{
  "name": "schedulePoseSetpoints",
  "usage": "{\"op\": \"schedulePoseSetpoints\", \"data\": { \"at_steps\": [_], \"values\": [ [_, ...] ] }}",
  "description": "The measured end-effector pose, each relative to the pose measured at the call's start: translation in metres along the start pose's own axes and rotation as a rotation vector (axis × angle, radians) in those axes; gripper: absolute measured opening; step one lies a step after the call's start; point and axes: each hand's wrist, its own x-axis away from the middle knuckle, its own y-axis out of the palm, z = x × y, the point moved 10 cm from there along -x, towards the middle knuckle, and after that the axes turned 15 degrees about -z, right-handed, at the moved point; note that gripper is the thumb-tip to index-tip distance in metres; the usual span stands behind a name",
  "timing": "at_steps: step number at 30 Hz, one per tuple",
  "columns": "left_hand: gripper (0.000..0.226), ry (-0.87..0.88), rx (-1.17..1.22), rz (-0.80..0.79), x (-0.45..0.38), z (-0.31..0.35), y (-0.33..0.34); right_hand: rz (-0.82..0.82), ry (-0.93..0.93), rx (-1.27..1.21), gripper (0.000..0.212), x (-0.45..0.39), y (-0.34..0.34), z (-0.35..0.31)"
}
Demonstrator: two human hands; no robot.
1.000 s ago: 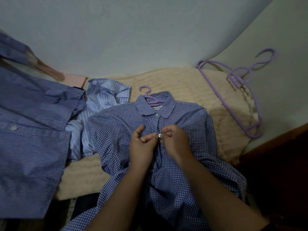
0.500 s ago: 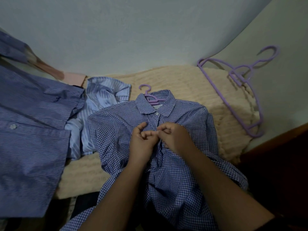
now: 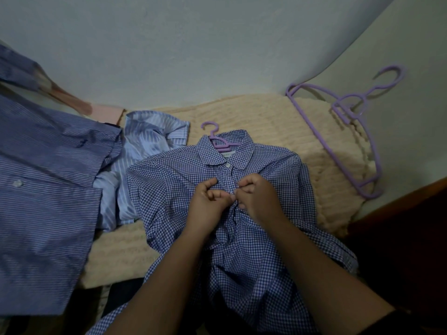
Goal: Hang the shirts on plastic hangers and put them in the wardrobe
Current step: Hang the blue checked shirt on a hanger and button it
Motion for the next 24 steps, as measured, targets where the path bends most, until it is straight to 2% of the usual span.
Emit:
{"op": "schedulePoseSetpoints", "data": {
  "at_steps": [3,8,11,16,20,22,24],
  "values": [
    [0.062,-0.01,-0.042,-0.017,-0.002,0.002,0.0,0.018,-0.002,-0.034,0.022,0.001,-0.001,0.003],
    [0.06,0.057,-0.254,0.031,0.004,0.014,0.004,0.039,0.018,-0.116,0.02,0.003,-0.003,0.005],
    [0.065,0.06,-0.267,0.029,0.004,0.013,0.005,0.03,0.025,-0.15,0.021,0.003,-0.002,0.006],
    [0.07,-0.067,-0.023,-0.045,-0.002,-0.001,0.001,-0.026,0.01,-0.169,0.024,0.001,0.0,0.006],
    [0.054,-0.203,0.269,-0.086,-0.007,-0.011,0.001,-0.059,-0.055,-0.068,0.024,-0.002,0.002,-0.004],
    [0.047,-0.222,0.304,-0.092,-0.007,-0.01,0.002,-0.053,-0.062,-0.029,0.024,-0.004,0.003,-0.007],
    [0.041,-0.203,0.237,-0.051,-0.007,-0.007,-0.004,-0.067,-0.024,-0.054,0.023,-0.007,0.004,-0.008]
  ]
}}
